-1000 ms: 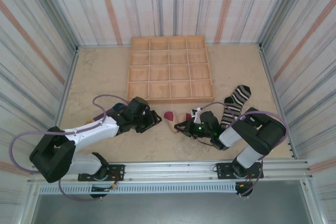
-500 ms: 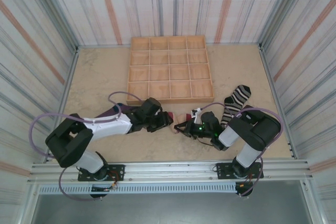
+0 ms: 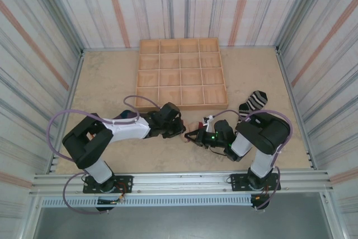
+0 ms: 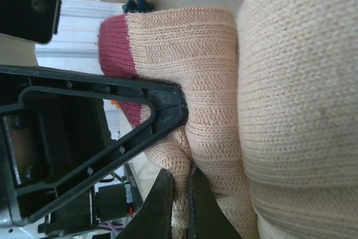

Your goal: Roll the socks

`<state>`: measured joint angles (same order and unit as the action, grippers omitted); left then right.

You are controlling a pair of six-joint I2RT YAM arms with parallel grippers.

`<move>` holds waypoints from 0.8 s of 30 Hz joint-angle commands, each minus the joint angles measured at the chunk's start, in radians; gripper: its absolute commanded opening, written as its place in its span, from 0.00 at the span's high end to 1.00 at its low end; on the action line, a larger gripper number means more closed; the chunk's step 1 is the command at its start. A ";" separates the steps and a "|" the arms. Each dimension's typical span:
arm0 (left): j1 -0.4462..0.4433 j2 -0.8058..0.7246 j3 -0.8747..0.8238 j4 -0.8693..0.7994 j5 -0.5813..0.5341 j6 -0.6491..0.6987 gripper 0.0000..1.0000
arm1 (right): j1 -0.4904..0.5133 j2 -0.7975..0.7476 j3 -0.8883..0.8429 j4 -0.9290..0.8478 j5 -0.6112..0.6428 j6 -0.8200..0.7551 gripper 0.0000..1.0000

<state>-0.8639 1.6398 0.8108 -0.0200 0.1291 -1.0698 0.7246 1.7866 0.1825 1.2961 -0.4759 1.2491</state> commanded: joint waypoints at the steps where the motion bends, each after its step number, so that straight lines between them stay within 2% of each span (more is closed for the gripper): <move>1: 0.013 0.029 0.050 -0.118 -0.033 0.034 0.87 | -0.001 0.067 -0.013 -0.185 -0.029 -0.015 1.00; 3: 0.029 0.034 0.070 -0.172 -0.027 0.055 0.95 | 0.002 0.064 0.013 -0.210 -0.048 -0.051 1.00; 5: 0.046 0.023 0.075 -0.221 -0.027 0.069 0.99 | 0.007 0.038 0.040 -0.263 -0.044 -0.100 0.95; 10: 0.099 -0.052 0.021 -0.291 -0.027 0.083 1.00 | 0.056 -0.114 0.158 -0.617 0.064 -0.258 0.73; 12: 0.116 -0.098 -0.027 -0.303 -0.039 0.060 1.00 | 0.097 -0.178 0.233 -0.778 0.129 -0.342 0.64; 14: 0.128 -0.142 -0.072 -0.308 -0.040 0.027 1.00 | 0.136 -0.224 0.285 -0.880 0.194 -0.404 0.59; 19: 0.131 -0.250 -0.195 -0.267 -0.033 -0.075 1.00 | 0.231 -0.277 0.358 -0.965 0.350 -0.510 0.47; 22: 0.127 -0.304 -0.234 -0.279 -0.040 -0.112 1.00 | 0.344 -0.290 0.416 -1.053 0.530 -0.620 0.40; 24: 0.124 -0.339 -0.246 -0.296 -0.048 -0.123 1.00 | 0.425 -0.286 0.444 -1.076 0.649 -0.687 0.40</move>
<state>-0.7341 1.3312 0.6003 -0.2352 0.1177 -1.1374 1.0691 1.5223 0.5838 0.3481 -0.0486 0.7200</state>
